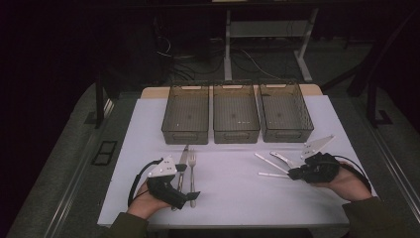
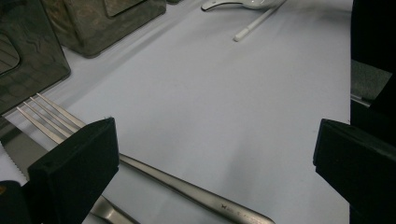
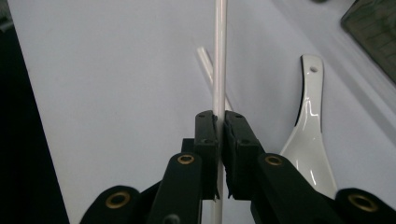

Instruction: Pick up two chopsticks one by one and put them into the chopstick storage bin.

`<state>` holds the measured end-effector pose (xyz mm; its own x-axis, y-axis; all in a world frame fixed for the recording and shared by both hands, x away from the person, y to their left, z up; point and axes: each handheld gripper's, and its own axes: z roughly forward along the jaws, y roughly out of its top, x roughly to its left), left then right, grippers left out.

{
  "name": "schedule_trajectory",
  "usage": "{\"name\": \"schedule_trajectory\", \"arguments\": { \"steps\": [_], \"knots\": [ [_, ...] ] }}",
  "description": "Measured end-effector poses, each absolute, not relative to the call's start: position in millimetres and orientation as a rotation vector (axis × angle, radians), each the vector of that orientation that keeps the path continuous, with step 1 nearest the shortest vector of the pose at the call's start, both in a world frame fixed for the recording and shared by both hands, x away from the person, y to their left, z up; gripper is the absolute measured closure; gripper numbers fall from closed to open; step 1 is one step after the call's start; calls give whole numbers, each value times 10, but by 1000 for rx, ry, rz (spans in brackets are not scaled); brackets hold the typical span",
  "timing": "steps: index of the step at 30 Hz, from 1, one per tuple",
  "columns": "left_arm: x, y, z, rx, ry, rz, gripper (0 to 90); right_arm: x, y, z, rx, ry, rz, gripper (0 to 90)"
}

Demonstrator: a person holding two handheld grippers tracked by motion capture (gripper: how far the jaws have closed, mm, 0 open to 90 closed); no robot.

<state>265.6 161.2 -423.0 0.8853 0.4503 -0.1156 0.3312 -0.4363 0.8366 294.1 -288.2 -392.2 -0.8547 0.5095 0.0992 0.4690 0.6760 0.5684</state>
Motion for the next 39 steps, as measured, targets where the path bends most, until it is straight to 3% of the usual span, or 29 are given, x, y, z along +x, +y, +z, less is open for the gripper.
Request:
{"name": "schedule_trajectory", "arguments": {
  "steps": [21, 39],
  "knots": [
    [2664, 1598, -4254, 2067, 572, 154, 0, 3215, -2650, -3714, 991, 2663, 1107, 843],
    [2675, 1626, -4246, 2039, 586, 186, 0, 3602, -2141, -3546, 1041, 2651, 1121, 843]
  ]
}}
